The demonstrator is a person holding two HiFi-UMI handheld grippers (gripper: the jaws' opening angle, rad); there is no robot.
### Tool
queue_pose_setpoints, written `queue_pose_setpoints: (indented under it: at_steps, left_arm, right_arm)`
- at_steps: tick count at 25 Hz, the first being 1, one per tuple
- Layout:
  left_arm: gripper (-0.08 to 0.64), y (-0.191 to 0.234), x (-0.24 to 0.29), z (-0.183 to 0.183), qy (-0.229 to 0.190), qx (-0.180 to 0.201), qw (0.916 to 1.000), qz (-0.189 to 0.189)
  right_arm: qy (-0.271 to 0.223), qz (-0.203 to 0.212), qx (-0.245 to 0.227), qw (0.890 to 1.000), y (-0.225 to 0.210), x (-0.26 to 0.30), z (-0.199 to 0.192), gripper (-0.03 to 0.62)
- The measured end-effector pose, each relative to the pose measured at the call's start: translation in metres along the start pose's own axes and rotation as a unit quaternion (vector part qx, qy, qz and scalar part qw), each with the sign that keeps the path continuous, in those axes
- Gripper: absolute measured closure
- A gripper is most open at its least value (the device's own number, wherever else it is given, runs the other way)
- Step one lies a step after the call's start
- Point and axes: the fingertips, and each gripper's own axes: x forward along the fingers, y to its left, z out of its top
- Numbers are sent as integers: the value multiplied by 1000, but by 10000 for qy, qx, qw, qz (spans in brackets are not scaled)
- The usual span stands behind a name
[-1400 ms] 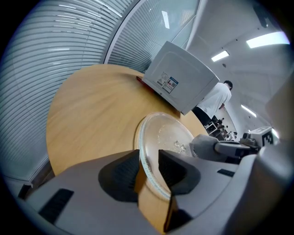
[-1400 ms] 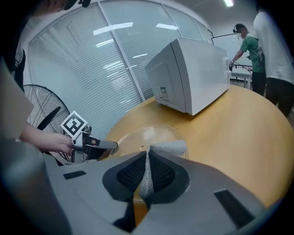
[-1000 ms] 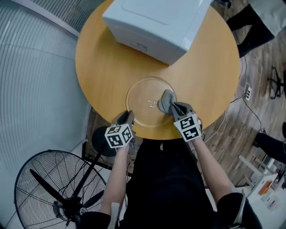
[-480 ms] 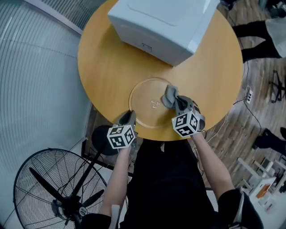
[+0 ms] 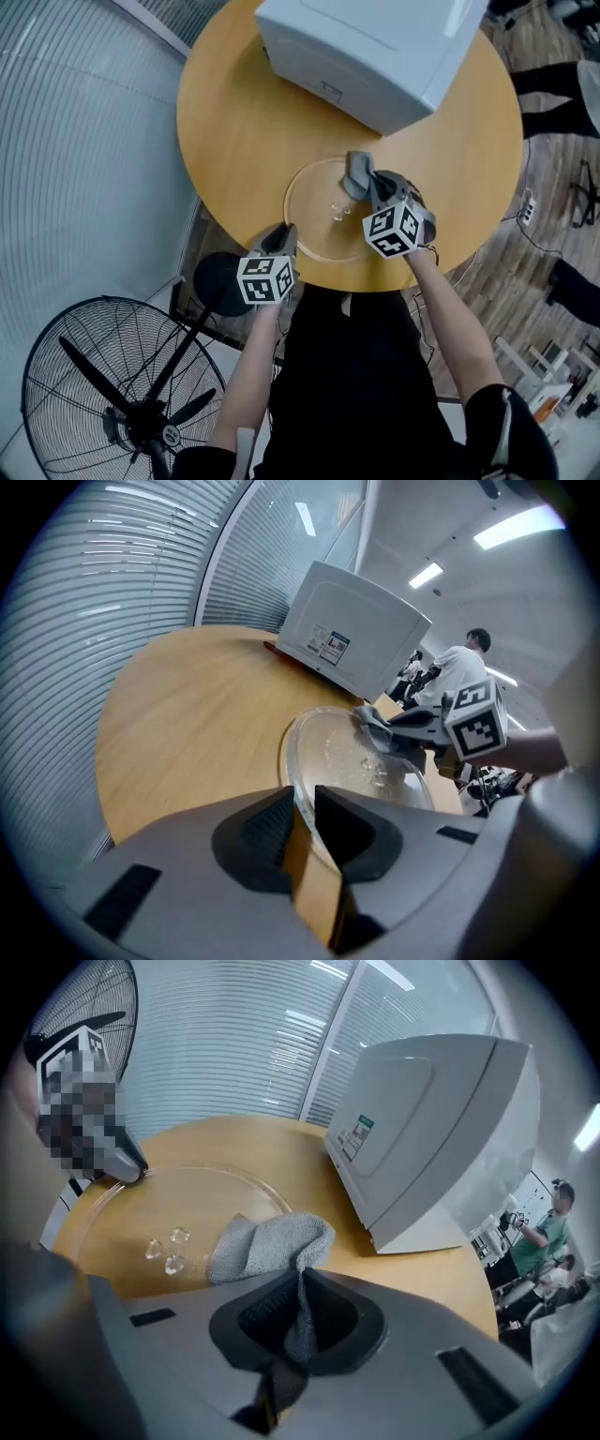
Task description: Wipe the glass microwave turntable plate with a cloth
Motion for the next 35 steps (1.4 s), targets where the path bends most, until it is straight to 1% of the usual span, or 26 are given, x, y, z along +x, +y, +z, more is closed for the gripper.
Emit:
queue_pose_setpoints:
  at_steps: [5, 13, 16, 19, 22, 26, 35]
  left_arm:
    - [497, 1, -1, 0, 8, 1, 10000, 13]
    - [497, 1, 0, -1, 73, -87, 9999, -33]
    - [497, 2, 0, -2, 82, -96, 9999, -38]
    - [497, 3, 0, -1, 99, -119, 9999, -41]
    - [497, 3, 0, -1, 104, -153, 9998, -78]
    - [498, 3, -2, -2, 110, -137, 9998, -59]
    - [499, 3, -1, -1, 115, -177, 9997, -101]
  right_arm:
    - [-155, 61, -158, 9997, 4, 14, 29, 571]
    - [-413, 295, -452, 9977, 34, 29, 72, 572]
    - [-490, 470, -583, 9960, 53, 30, 84, 572]
    - [-563, 702, -822, 9925, 76, 28, 93, 572]
    - [-633, 930, -989, 9887, 99, 22, 97, 572]
    - [-640, 1220, -1081, 9845, 127, 11, 98, 572]
    - [-415, 1939, -816, 9767, 173, -15, 80, 571]
